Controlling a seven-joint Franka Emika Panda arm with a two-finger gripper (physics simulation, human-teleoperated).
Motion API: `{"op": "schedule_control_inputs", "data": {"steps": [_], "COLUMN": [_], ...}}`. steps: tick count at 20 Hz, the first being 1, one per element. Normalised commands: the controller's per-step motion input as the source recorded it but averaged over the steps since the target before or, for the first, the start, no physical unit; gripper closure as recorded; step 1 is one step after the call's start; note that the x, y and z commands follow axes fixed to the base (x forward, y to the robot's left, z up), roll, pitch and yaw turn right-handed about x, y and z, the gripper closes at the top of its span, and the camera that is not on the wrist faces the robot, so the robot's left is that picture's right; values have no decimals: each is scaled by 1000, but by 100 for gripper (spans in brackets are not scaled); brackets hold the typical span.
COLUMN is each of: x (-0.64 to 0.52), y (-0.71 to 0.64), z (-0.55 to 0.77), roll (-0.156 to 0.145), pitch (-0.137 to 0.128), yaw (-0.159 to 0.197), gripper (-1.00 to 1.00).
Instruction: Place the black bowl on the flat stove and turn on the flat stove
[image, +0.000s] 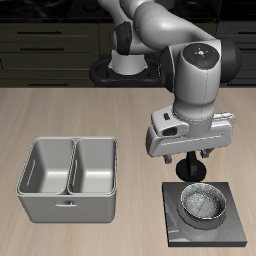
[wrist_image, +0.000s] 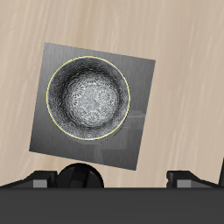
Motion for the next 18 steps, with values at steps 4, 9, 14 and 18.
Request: {"op": "schedule_control_inputs", "data": {"steps": [4,9,14,18], "x": [-393,-255,-119,-119], "y": [224,170,31,111], "z": [-5,-79,0,-102], "roll": [8,-7,-31,-11], "pitch": [-12,-1,10,20], "yaw": [-51,-27,-39,-26], "gripper": [-100,-100,-100,-100]}}
